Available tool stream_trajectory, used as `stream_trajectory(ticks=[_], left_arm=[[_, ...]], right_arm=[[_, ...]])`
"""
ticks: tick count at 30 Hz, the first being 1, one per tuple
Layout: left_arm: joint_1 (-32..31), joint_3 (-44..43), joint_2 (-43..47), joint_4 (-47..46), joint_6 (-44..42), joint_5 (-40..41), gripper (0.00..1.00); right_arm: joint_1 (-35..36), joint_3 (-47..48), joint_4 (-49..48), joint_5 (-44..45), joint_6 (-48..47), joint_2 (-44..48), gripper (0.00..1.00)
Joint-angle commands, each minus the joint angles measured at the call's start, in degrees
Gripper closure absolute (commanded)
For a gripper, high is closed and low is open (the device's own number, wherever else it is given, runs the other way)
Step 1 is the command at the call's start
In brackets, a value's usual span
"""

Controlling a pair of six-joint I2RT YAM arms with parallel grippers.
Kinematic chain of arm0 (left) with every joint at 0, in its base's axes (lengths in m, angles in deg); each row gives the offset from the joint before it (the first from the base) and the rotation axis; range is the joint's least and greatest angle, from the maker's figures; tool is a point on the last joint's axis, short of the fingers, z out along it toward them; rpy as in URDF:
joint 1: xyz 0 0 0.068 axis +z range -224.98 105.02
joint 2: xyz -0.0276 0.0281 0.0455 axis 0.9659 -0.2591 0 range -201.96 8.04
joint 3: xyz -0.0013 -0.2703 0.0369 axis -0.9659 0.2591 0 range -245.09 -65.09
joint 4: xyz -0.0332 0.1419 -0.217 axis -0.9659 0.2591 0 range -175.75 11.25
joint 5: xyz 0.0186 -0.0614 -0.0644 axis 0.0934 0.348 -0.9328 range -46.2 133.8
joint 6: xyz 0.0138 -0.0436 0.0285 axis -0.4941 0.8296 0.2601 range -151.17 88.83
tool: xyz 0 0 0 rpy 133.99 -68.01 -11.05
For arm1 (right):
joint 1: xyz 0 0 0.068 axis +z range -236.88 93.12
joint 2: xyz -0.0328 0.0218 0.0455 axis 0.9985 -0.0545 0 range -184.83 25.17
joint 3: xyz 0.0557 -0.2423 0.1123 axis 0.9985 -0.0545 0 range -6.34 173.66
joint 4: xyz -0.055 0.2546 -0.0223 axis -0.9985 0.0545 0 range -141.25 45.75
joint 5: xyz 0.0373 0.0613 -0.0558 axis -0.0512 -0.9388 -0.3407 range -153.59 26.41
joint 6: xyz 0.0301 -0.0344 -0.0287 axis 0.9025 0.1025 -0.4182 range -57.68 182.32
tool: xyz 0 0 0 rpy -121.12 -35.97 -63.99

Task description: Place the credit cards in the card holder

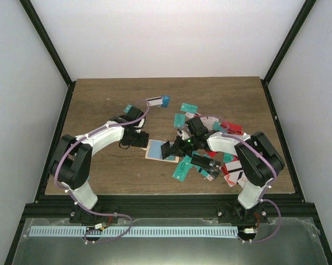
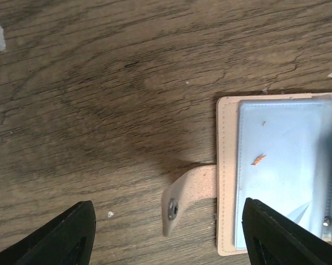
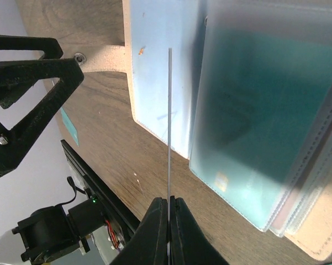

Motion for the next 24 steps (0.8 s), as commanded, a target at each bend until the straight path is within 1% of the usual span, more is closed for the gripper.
stream_trajectory(ticks=[1,3,9,13,16,21,22,24], left_arm=[[0.21,-0.45,-0.85,0.46,-0.24,1.72,0.26],[0.24,-0.52,-1.24,-0.38,-0.80,0.29,0.28],[0.50,0.18,-4.54,-4.91,-2.89,-6.94,0.43],[0.57,0.73,-5.73,-6.50,-3.02,-8.99,0.51],[0.54,1.21,-6.09,-6.73,-3.14,-9.07,0.60],[0.48,2.61,-5.33,-7.43,-3.44,-11.50,0.81],[0.45,2.70,-5.27,-7.45,-3.28,-12.32,0.84],[0.43,2.85,-4.93,-7.38,-2.91,-13.09,0.86]], right_arm=[[0.34,2.59,0.83,0.85,-0.97,-0.97,0.99],[0.39,2.44,0.68,0.92,-0.90,-0.91,0.99],[0.34,2.51,-0.31,0.17,-0.66,-2.03,0.99],[0.35,2.52,-0.41,0.16,0.01,-2.04,0.99],[0.36,2.53,0.09,0.63,0.24,-2.13,0.99],[0.35,1.77,-0.10,0.56,0.27,-2.30,0.99],[0.36,1.61,-0.17,0.63,0.28,-2.31,0.99],[0.38,1.13,-0.35,0.73,0.46,-2.46,0.99]])
